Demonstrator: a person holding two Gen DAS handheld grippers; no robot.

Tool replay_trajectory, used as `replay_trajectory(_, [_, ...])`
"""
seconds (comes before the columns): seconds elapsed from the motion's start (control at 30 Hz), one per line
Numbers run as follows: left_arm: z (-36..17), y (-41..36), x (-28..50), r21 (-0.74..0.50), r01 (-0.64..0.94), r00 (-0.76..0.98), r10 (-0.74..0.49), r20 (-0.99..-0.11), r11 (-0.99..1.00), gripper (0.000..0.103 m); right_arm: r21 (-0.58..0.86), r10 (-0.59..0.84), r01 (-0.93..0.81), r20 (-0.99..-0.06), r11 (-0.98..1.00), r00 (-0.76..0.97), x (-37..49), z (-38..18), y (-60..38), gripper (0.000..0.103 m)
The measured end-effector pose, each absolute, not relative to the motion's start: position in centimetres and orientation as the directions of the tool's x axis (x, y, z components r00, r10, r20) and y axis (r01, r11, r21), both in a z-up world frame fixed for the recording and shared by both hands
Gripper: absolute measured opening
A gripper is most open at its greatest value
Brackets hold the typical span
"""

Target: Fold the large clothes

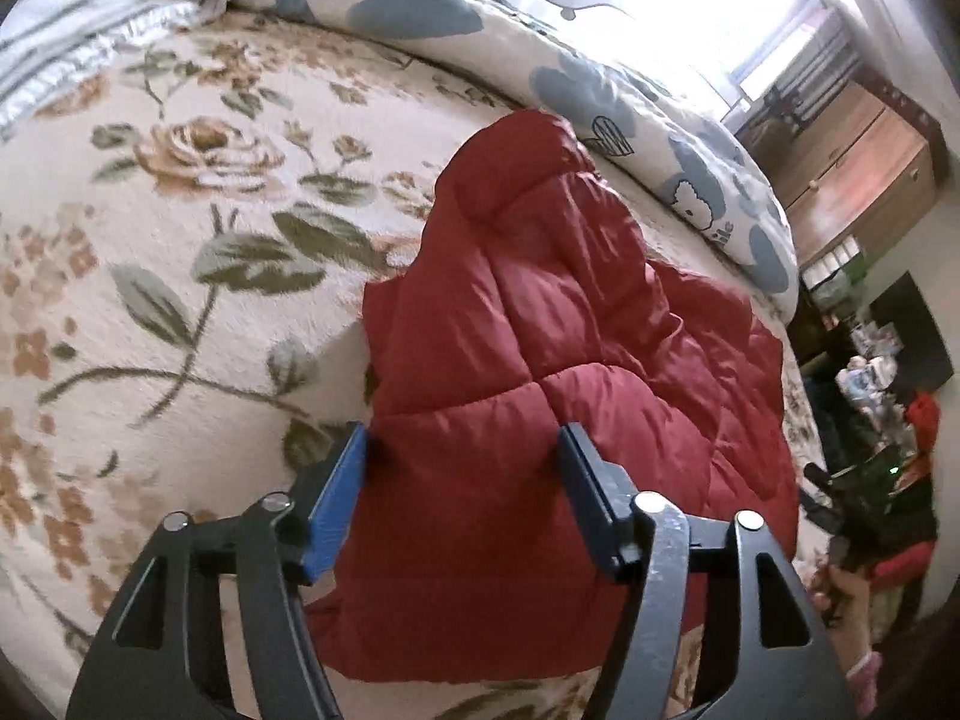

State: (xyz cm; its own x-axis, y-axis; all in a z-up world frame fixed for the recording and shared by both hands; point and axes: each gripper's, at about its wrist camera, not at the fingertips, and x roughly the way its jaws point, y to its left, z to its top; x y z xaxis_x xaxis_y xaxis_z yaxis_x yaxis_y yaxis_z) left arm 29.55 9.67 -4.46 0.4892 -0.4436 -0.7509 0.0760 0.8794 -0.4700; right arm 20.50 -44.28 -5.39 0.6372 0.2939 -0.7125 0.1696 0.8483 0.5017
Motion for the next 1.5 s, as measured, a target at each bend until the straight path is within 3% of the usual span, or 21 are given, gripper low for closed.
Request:
replay_trajectory(0.17, [-6.1,9.9,31.3,-0.509,0.039,0.455,-0.468,-0.757,0.86,0.083,0.592,0.373,0.211,-0.705,0.778,0.604,21.7,-8.3,-45.4,0.09])
replay_trajectory(0.3, [-6.8,9.2,32.7,-0.525,0.032,0.431,-0.485,-0.761,0.851,0.084,0.637,0.428,0.23,-0.701,0.736,0.571,22.7,-10.3,-45.4,0.097])
replay_trajectory(0.53, [-7.9,7.5,34.4,-0.562,0.048,0.372,-0.537,-0.757,0.826,0.086,0.69,0.507,0.23,-0.681,0.687,0.529,24.6,-11.7,-45.1,0.101])
replay_trajectory(0.67, [-8.0,7.2,34.3,-0.585,0.049,0.373,-0.558,-0.741,0.809,0.07,0.691,0.531,0.225,-0.689,0.687,0.493,25.4,-12.0,-44.8,0.099])
replay_trajectory(0.7, [-7.9,7.2,34.1,-0.598,0.051,0.373,-0.57,-0.732,0.8,0.062,0.688,0.531,0.222,-0.692,0.691,0.489,25.5,-12.0,-44.7,0.095])
replay_trajectory(0.9, [-6.4,7.5,32.8,-0.601,0.082,0.385,-0.582,-0.716,0.795,0.044,0.687,0.54,0.191,-0.687,0.701,0.486,24.5,-10.3,-43.7,0.061])
replay_trajectory(1.1, [-3.7,8.1,30.3,-0.599,0.132,0.399,-0.595,-0.697,0.79,0.038,0.683,0.544,0.16,-0.682,0.713,0.489,22.4,-8.3,-43.1,0.047])
replay_trajectory(1.5, [-1.3,11.0,20.2,-0.638,0.167,0.379,-0.647,-0.662,0.751,0.037,0.713,0.592,0.116,-0.652,0.692,0.474,13.5,-6.5,-41.0,0.044])
